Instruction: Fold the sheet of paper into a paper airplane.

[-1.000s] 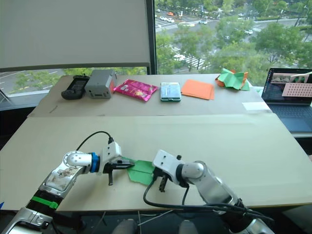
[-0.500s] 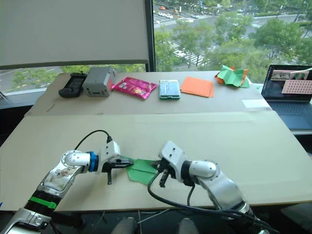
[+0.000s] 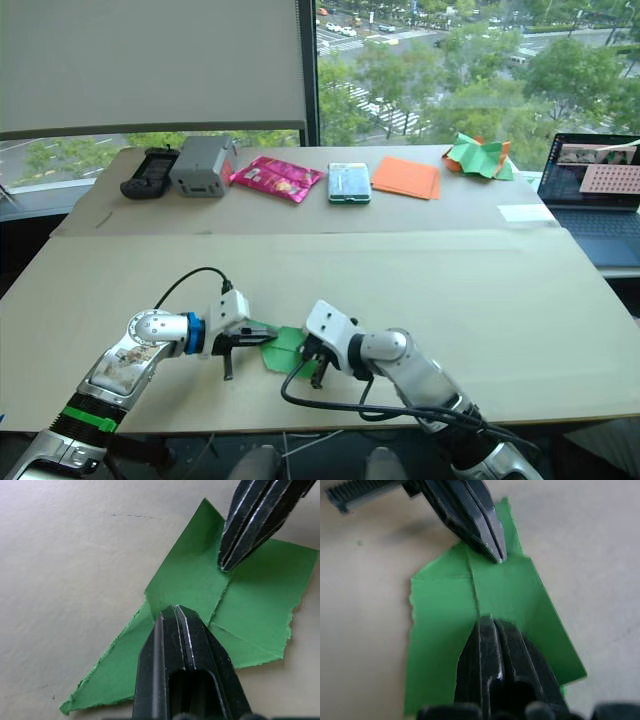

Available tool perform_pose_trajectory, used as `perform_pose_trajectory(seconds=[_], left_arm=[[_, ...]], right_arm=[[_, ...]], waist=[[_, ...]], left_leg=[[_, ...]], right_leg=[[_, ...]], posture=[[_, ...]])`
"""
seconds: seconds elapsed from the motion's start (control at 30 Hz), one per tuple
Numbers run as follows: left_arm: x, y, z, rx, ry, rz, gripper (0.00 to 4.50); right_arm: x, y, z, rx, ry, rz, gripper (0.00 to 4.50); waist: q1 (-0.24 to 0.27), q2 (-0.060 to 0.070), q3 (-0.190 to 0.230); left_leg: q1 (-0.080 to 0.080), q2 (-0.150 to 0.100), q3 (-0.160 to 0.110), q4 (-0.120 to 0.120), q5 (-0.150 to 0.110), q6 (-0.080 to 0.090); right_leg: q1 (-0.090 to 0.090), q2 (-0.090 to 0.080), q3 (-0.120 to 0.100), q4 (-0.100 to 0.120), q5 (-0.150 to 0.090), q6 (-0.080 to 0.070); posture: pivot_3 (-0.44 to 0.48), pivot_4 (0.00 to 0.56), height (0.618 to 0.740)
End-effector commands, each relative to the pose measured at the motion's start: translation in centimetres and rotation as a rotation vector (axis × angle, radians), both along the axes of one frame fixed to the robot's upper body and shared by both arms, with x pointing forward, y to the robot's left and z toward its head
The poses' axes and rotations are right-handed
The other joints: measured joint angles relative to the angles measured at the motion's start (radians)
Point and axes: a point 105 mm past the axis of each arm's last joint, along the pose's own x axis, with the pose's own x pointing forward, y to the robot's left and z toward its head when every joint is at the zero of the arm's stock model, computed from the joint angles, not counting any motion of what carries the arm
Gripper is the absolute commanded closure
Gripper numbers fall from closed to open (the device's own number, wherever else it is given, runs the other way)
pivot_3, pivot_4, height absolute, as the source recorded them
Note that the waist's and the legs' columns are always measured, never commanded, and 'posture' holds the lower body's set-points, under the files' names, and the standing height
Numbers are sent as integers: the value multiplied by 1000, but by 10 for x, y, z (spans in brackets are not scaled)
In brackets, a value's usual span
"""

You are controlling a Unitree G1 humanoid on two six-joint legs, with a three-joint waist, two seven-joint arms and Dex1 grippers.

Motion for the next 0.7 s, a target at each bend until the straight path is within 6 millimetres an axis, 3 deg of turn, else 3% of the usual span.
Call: perform_pose_trajectory(seconds=[0.03, 0.13, 0.3, 0.5, 0.7], left_arm=[[-5, -8, 13, -57, 10, -38, 4500], [-7, -14, 16, -75, 21, -70, 4500], [-5, -11, -2, -12, 36, -67, 4500], [-8, 9, -29, 110, 49, -61, 4500], [-8, 26, -41, 145, 89, -18, 4500]], right_arm=[[3, -6, -9, -37, 27, -24, 4486], [3, -9, -15, -58, 47, -28, 4486], [0, -9, -21, -71, 69, -30, 4486], [2, -9, -20, -78, 73, -39, 4486], [-1, -9, -19, -77, 81, -37, 4486]], waist=[[1, -1, 1], [0, -2, 1], [0, -2, 1], [0, 0, -1], [-2, 1, -4]], left_leg=[[1, 0, 0, 0, 0, 0], [1, 0, -1, -1, 0, 0], [1, 0, -1, 0, 0, 0], [2, 0, -1, 0, 0, 0], [3, 0, -1, 0, 0, 0]], right_leg=[[0, 0, 0, 1, 0, 0], [0, 1, 0, 1, 0, 0], [0, 0, 0, 0, 0, 0], [1, 0, 0, 1, 0, 0], [1, 0, 0, 1, 0, 0]], posture=[[0, 150, 706], [0, 150, 706], [0, 150, 706], [0, 150, 706], [0, 150, 706]])
